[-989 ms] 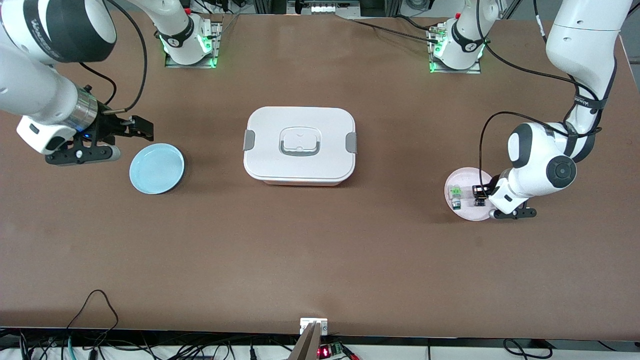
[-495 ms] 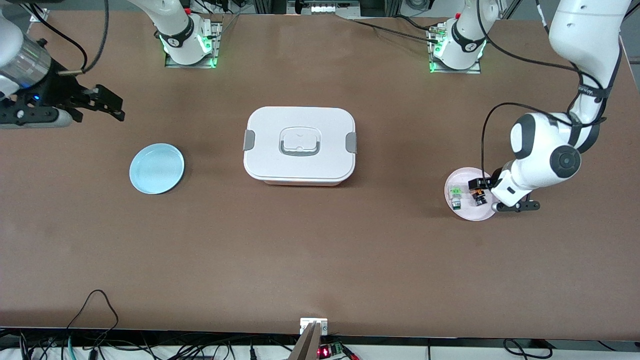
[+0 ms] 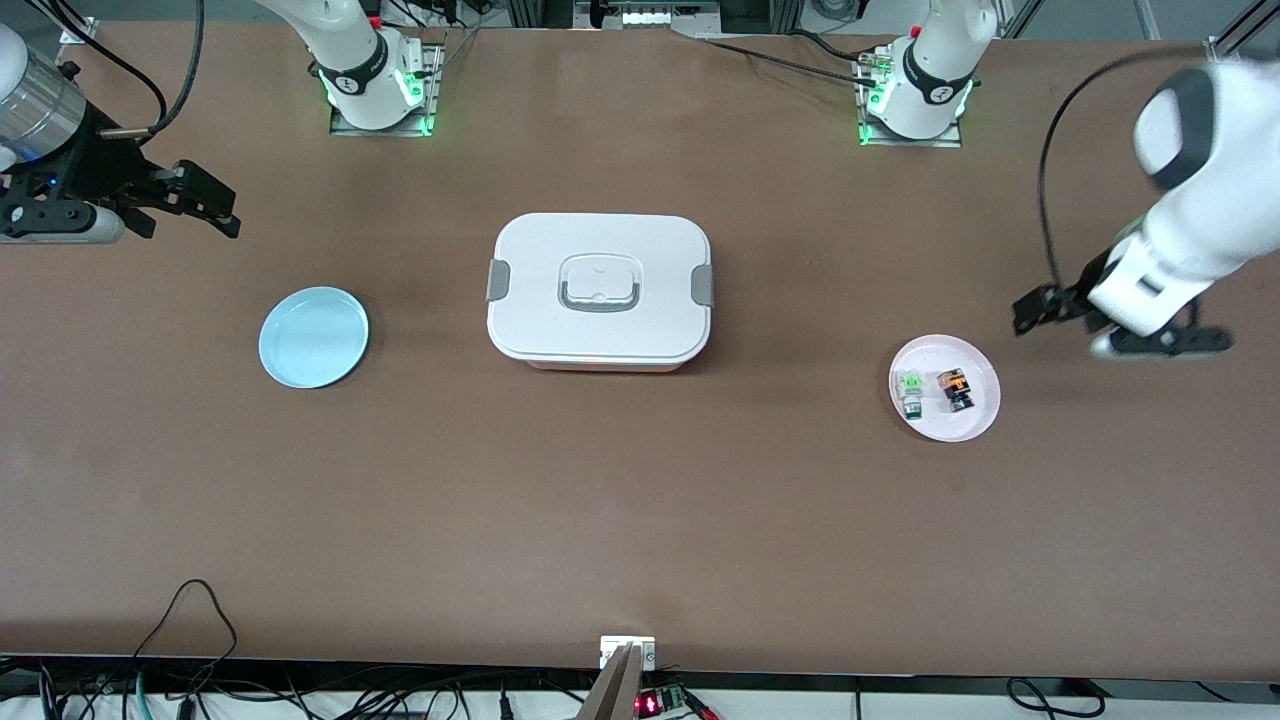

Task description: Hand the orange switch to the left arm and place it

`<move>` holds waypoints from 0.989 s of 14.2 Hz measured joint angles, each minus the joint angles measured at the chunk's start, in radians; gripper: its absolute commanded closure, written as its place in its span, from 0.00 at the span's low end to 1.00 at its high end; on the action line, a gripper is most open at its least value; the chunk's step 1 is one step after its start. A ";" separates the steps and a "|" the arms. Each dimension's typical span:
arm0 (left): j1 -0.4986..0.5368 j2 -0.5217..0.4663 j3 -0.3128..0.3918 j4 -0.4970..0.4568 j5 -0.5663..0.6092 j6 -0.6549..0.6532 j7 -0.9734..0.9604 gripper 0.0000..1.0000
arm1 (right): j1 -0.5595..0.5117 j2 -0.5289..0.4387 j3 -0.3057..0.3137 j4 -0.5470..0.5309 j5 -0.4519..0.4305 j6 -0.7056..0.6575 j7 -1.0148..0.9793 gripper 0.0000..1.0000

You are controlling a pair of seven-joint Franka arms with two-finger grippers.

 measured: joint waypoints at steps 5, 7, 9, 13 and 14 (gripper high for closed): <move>-0.002 -0.115 -0.005 0.171 0.000 -0.214 0.000 0.00 | -0.222 0.000 0.223 0.039 0.000 -0.031 0.004 0.00; -0.003 -0.119 -0.022 0.184 0.000 -0.226 0.000 0.00 | -0.228 0.003 0.223 0.050 0.000 -0.032 0.005 0.00; -0.004 -0.108 -0.043 0.184 0.000 -0.226 0.000 0.00 | -0.233 0.009 0.223 0.062 0.000 -0.034 0.005 0.00; -0.003 -0.090 -0.047 0.184 0.000 -0.226 0.000 0.00 | -0.235 0.016 0.224 0.082 0.000 -0.048 0.005 0.00; -0.003 -0.089 -0.047 0.184 0.000 -0.226 0.000 0.00 | -0.235 0.016 0.224 0.090 0.000 -0.058 0.005 0.00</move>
